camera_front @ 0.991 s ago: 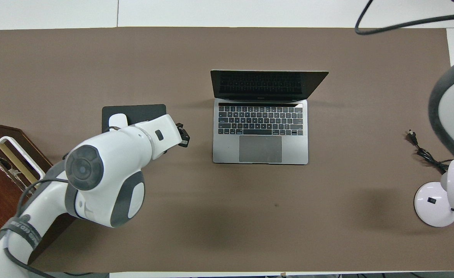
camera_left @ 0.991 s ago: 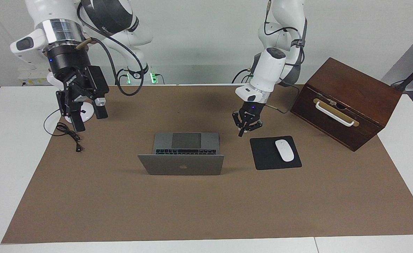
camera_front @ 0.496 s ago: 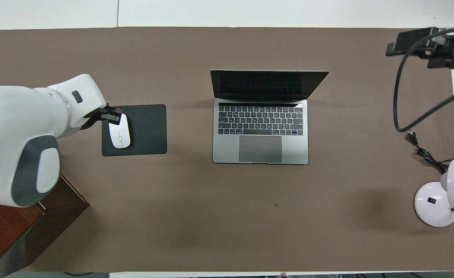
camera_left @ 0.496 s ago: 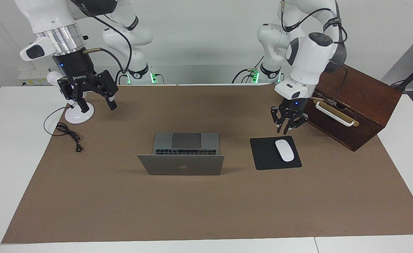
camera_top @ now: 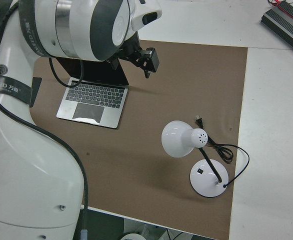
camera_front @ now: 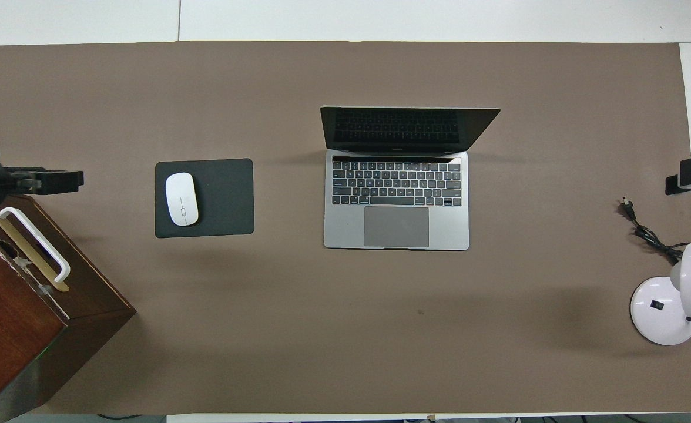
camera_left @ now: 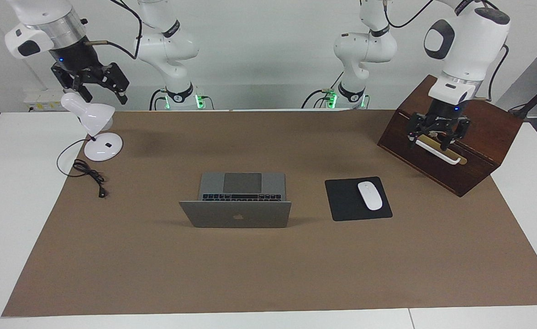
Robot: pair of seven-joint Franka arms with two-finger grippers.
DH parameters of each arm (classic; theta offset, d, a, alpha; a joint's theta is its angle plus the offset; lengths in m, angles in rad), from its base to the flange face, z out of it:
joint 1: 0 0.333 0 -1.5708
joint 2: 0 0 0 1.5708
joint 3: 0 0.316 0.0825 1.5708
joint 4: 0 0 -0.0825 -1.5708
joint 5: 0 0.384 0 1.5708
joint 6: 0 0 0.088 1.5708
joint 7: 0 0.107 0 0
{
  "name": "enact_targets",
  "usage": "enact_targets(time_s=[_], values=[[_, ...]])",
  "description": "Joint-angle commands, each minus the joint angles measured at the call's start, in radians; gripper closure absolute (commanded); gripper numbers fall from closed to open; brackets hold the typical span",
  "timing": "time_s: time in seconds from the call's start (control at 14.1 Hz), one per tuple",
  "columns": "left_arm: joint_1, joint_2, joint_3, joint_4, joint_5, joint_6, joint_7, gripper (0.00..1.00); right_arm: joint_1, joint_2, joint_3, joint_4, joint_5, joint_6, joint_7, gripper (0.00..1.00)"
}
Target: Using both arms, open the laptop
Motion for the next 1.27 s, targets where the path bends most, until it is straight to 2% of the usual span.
enact_targets(time_s=[0.0,0.14,0.35,0.5,0.57,1.2], values=[[0.067,-0.001,-0.013,0.094,0.086,-0.156,0.001,0.0,-0.003,-0.075,0.007,-0.123,-0.018,0.037,0.022,0.0],[0.087,0.01,-0.013,0.142,0.091,-0.196,0.001,0.0,-0.005,-0.109,0.007,-0.202,-0.02,0.127,0.053,0.0],[0.086,0.076,-0.016,0.271,0.068,-0.263,0.0,0.0,-0.005,-0.109,0.006,-0.21,-0.087,0.143,-0.001,0.0],[0.079,0.099,-0.014,0.308,-0.033,-0.247,-0.008,0.0,-0.02,-0.108,0.0,-0.21,-0.103,0.167,-0.039,0.0],[0.076,0.105,-0.016,0.341,-0.044,-0.263,-0.009,0.0,-0.031,-0.105,0.0,-0.208,-0.101,0.172,-0.041,0.0],[0.055,0.107,-0.033,0.322,-0.04,-0.286,-0.009,0.0,-0.04,-0.062,0.0,-0.179,-0.103,0.187,-0.013,0.0]])
